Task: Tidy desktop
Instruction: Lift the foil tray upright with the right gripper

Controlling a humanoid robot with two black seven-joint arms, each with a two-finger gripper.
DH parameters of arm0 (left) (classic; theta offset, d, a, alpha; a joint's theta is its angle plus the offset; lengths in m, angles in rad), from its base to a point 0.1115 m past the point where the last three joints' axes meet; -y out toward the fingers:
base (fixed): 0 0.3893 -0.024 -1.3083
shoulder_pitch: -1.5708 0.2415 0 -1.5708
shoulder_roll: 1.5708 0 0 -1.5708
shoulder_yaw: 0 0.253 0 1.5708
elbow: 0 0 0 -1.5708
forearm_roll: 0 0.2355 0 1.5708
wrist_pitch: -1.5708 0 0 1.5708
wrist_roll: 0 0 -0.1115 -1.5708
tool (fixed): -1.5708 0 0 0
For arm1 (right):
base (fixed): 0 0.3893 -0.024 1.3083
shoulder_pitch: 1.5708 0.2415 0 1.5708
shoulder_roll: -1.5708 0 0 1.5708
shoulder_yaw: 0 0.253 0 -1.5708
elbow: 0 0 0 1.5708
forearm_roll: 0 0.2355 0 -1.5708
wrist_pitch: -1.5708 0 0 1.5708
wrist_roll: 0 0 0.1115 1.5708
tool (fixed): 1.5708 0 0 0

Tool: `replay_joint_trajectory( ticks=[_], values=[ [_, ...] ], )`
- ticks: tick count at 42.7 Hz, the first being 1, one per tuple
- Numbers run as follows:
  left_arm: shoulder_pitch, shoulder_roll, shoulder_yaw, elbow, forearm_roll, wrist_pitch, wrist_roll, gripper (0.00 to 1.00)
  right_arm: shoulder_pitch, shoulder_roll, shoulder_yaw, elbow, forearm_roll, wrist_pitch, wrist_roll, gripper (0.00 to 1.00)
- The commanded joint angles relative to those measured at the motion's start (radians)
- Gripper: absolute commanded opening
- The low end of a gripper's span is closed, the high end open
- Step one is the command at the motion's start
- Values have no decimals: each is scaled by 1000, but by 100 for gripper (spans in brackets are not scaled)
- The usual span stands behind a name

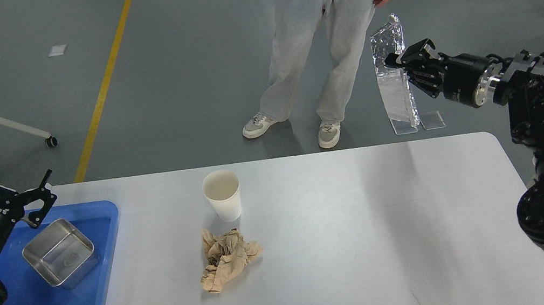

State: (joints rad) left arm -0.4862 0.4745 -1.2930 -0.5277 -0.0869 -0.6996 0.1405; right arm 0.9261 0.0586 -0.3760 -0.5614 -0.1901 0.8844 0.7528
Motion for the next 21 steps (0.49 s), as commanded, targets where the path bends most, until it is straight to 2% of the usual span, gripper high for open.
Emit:
replay_joint_trajectory(
  ticks=[1,7,12,21],
  values=[
    [1,9,0,0,3,2,1,98,-41,64,-93,-107,-3,11,26,0],
    [1,9,1,0,3,2,1,98,-29,105,-116,-199,8,76,31,0],
    [3,7,1,0,4,2,4,98,-23,159,-124,-320,32,76,33,0],
    [12,7,1,0,7,0,4,98,-30,153,-139,-311,64,76,31,0]
  ],
)
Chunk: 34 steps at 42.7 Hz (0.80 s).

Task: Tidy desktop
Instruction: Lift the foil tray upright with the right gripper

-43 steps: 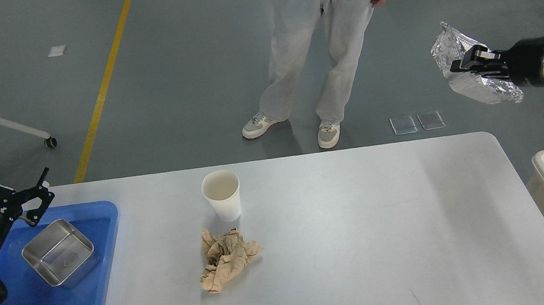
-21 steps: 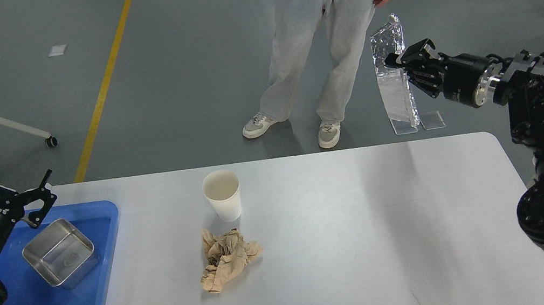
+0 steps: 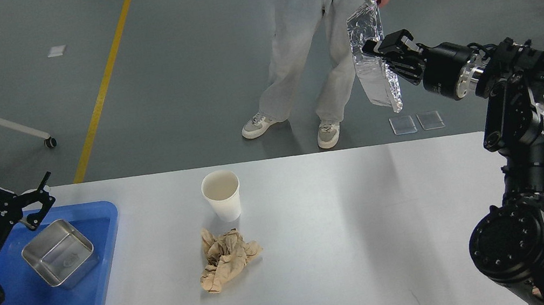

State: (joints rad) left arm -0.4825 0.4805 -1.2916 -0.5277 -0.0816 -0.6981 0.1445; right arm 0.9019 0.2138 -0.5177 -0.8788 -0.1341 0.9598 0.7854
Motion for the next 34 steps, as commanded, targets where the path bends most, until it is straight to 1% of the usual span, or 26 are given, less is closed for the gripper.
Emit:
replay_joint_trajectory(
  ticks=[1,5,8,9,15,20,25,26,27,28,34],
  values=[
    [10,1,0,0,2,-1,0,98,-8,-4,4,7,13,0,-2,0],
    [12,1,0,0,2,0,0,98,-20,-45,7,14,18,0,-8,0],
    [12,1,0,0,2,-1,0,98,-15,-99,7,52,16,0,-14,0],
    [12,1,0,0,2,-1,1,98,-14,-115,7,75,16,-3,-17,0],
    [12,3,0,0,2,0,1,98,15,-249,7,256,14,-101,-34,0],
    [12,4,0,0,2,0,1,98,61,-336,18,389,19,-130,-47,0],
    [12,4,0,0,2,0,1,98,94,-402,114,524,21,-145,-84,0],
    [12,4,0,0,2,0,1,98,94,-403,114,524,21,-145,-84,0],
    [12,4,0,0,2,0,1,98,113,-445,205,605,19,-147,-109,0],
    [12,6,0,0,2,0,1,98,117,-455,232,625,19,-147,-116,0],
    [10,10,0,0,3,3,14,98,117,-456,346,667,19,-130,-127,0]
  ],
)
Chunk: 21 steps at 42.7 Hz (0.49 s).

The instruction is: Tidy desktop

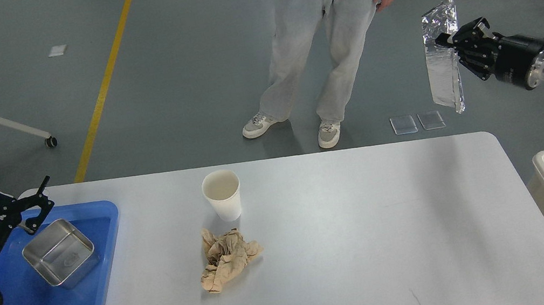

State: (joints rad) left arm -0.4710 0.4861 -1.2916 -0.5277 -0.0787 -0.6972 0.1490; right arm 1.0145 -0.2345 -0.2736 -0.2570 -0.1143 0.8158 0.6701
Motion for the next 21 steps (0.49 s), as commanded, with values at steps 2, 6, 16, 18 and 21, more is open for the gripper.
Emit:
replay_joint_trajectory(
  ticks=[2,6,16,18,21],
  values=[
    [-2,9,0,-2,0,2,12,98,6,-5,134,56,2,29,-11,0],
    [-3,14,0,-2,0,5,14,98,6,7,189,94,2,62,-10,0],
    [-3,17,1,-3,2,10,15,98,25,78,215,119,7,85,2,0],
    [-2,15,1,-3,2,11,17,98,30,92,215,122,8,92,6,0],
    [0,14,6,-3,2,13,17,98,38,100,217,125,8,97,8,0]
  ],
)
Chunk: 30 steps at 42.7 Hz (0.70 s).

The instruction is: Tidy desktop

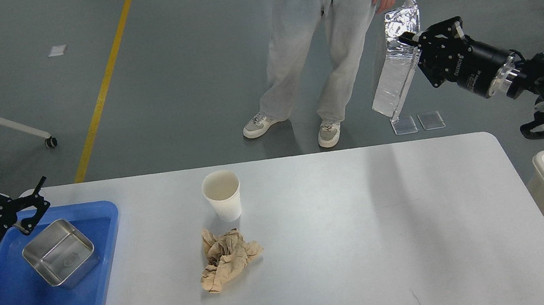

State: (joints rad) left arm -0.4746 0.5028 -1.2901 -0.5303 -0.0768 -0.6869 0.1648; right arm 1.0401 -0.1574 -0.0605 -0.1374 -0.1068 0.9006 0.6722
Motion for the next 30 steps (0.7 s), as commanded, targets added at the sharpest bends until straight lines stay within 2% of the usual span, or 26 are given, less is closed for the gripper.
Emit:
replay_joint_trajectory(
  ticks=[1,11,20,30],
  values=[
    [2,-3,12,0,0,3,1,98,18,24,2,5,-1,12,7,0],
    [-32,-7,80,-10,2,10,1,98,43,25,-5,12,-4,18,7,0],
    [-137,-12,241,-43,5,53,-8,98,71,33,-7,12,-4,26,7,0],
    [-144,-20,259,-45,5,60,-8,98,72,22,-9,10,-4,59,26,0]
  ],
)
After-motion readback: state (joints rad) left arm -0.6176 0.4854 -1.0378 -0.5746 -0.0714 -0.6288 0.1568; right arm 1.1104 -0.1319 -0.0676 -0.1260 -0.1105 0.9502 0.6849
